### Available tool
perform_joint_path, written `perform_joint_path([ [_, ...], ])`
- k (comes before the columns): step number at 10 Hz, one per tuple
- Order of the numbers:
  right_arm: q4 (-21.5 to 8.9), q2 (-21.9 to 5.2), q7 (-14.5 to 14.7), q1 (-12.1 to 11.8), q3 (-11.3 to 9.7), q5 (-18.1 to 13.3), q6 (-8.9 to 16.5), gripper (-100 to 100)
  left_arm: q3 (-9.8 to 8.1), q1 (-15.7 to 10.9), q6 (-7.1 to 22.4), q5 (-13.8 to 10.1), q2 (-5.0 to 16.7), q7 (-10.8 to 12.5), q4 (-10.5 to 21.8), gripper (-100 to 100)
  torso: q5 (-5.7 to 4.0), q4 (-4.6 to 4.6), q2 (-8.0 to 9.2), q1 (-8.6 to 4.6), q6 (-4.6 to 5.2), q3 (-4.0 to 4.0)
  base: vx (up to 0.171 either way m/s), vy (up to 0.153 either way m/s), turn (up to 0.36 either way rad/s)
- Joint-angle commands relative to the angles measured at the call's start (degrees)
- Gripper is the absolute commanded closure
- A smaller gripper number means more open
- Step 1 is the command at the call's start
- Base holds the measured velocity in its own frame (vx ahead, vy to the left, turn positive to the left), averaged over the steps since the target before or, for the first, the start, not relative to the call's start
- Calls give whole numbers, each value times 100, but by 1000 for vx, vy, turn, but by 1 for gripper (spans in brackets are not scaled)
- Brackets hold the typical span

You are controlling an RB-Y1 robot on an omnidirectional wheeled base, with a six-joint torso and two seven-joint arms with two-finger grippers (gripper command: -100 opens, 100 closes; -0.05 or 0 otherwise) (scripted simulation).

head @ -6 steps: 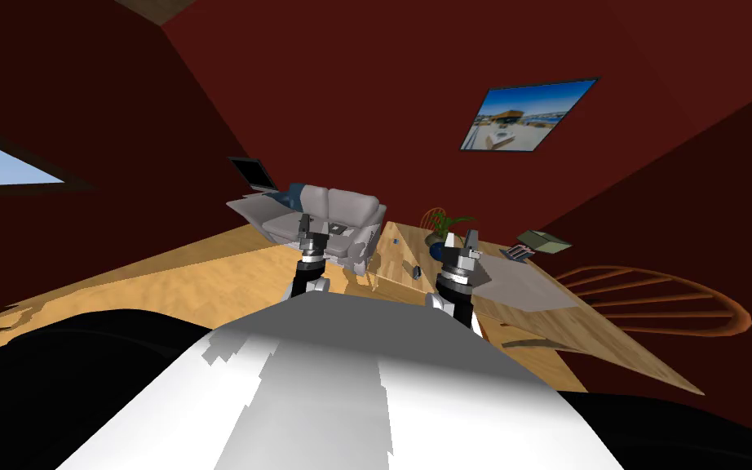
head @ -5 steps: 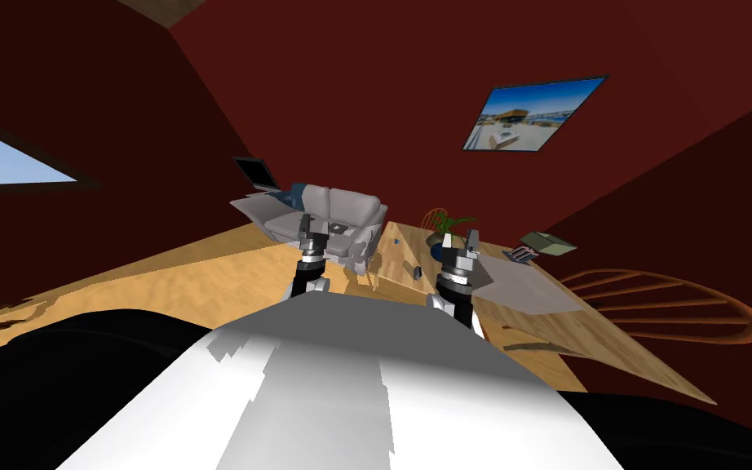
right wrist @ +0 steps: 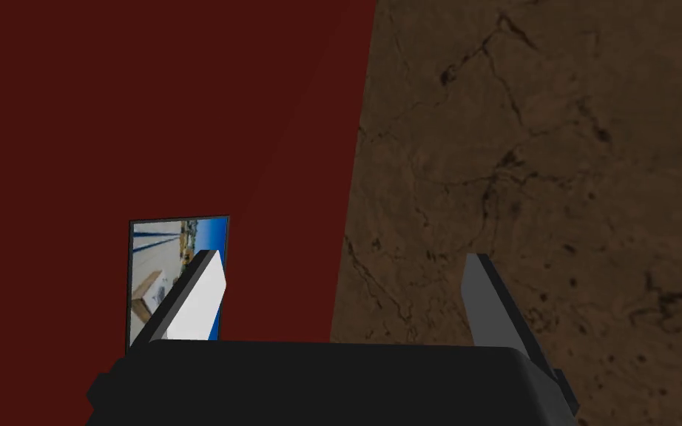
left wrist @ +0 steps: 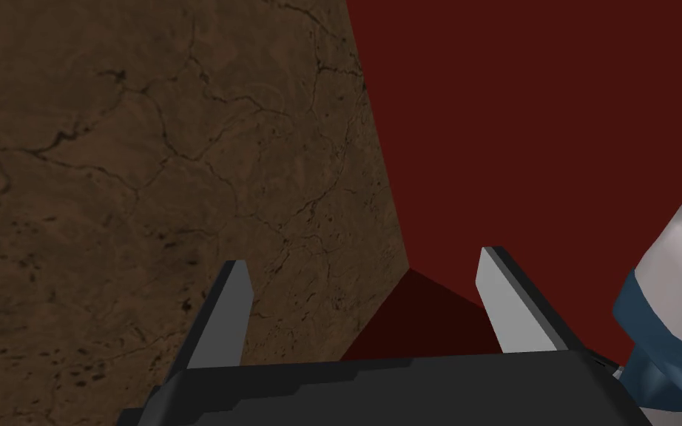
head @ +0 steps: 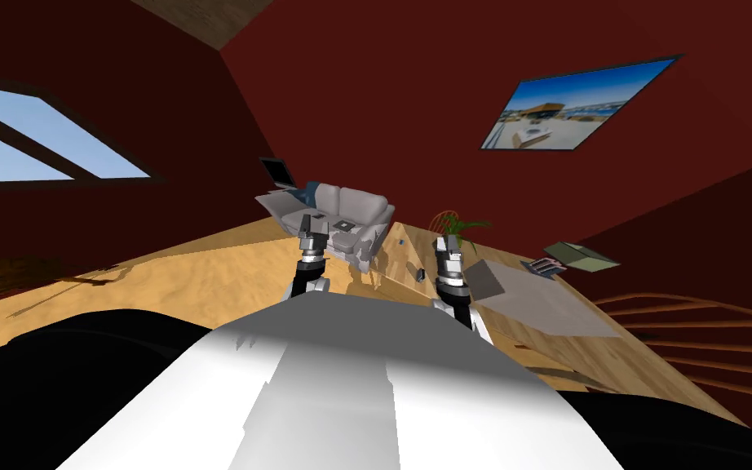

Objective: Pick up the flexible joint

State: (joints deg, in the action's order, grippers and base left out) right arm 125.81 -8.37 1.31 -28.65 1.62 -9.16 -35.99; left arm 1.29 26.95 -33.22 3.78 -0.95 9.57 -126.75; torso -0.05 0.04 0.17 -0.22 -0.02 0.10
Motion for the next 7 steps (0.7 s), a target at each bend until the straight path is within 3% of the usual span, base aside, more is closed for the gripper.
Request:
perform_joint_path([
  [1,-65,-281,235,-75,6,-286,-69,-100,0,0,0,0,0,0,0,0,0,0,0,0,0,0,-52,-51,250],
  [2,-65,-281,235,-75,6,-349,-69,-100,0,0,0,0,0,0,0,0,0,0,1,-1,0,1,-31,-47,51],
  [4,-256,-631,544,-148,15,-750,-209,-100,0,0,0,0,0,0,0,0,1,-2,-8,3,1,-5,-28,-41,233],
  [5,-256,-631,544,-148,15,-816,-209,-100,0,0,0,0,0,0,0,0,1,-2,-8,1,-1,-4,-26,-33,89],
  [7,-480,-987,879,-227,27,-1199,-357,-100,0,1,0,0,0,0,0,0,2,-2,-11,7,1,-6,-28,-30,238],
])
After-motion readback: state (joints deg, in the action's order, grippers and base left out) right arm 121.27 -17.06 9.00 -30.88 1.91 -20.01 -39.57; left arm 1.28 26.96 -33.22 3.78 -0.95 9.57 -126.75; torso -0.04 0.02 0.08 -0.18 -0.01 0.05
